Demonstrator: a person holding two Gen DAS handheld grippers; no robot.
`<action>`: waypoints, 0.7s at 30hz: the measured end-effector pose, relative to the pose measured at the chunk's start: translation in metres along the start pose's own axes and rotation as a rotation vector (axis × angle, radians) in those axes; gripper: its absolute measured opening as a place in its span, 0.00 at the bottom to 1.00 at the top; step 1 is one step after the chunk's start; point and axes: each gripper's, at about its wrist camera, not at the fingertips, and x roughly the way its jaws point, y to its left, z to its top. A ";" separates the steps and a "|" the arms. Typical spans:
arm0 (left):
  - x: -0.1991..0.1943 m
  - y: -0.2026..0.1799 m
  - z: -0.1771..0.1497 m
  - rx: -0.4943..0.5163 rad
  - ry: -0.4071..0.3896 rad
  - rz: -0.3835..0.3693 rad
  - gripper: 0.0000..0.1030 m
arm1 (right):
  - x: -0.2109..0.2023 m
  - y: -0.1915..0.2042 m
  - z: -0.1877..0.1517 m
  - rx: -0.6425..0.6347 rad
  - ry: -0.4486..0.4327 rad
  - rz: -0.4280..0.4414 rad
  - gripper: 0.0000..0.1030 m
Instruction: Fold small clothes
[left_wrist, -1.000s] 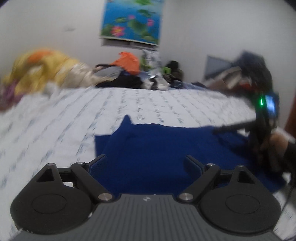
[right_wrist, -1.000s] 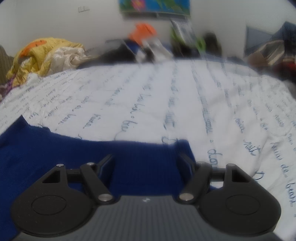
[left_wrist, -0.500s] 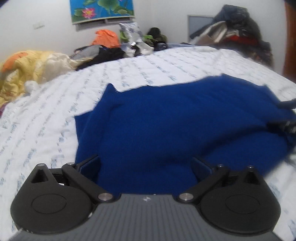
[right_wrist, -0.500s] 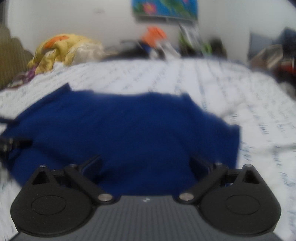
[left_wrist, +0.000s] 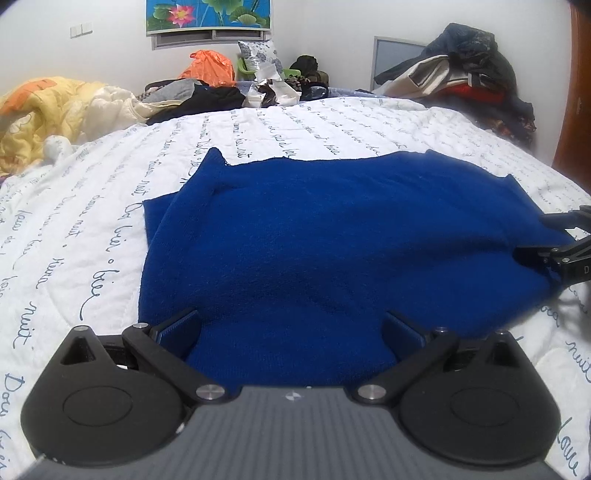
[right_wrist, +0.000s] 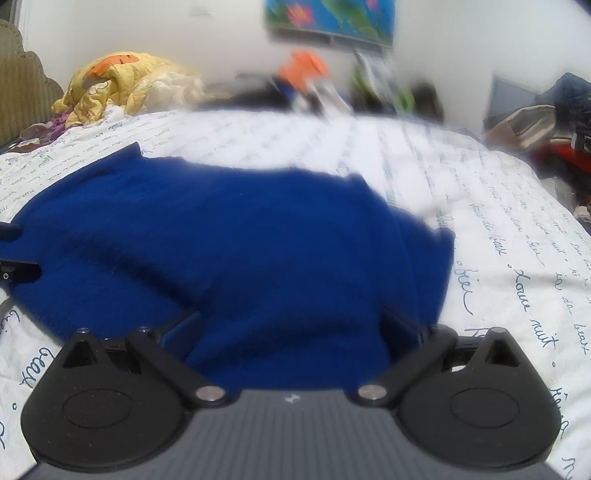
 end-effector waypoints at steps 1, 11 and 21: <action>0.000 0.000 0.000 -0.001 0.001 0.002 1.00 | 0.000 0.000 0.000 0.001 0.000 0.000 1.00; -0.049 -0.012 -0.033 -0.028 0.043 0.024 1.00 | -0.039 -0.005 -0.028 0.015 0.034 0.038 1.00; -0.056 0.062 -0.033 -0.757 -0.009 -0.134 1.00 | -0.020 -0.002 0.018 0.132 0.009 0.146 1.00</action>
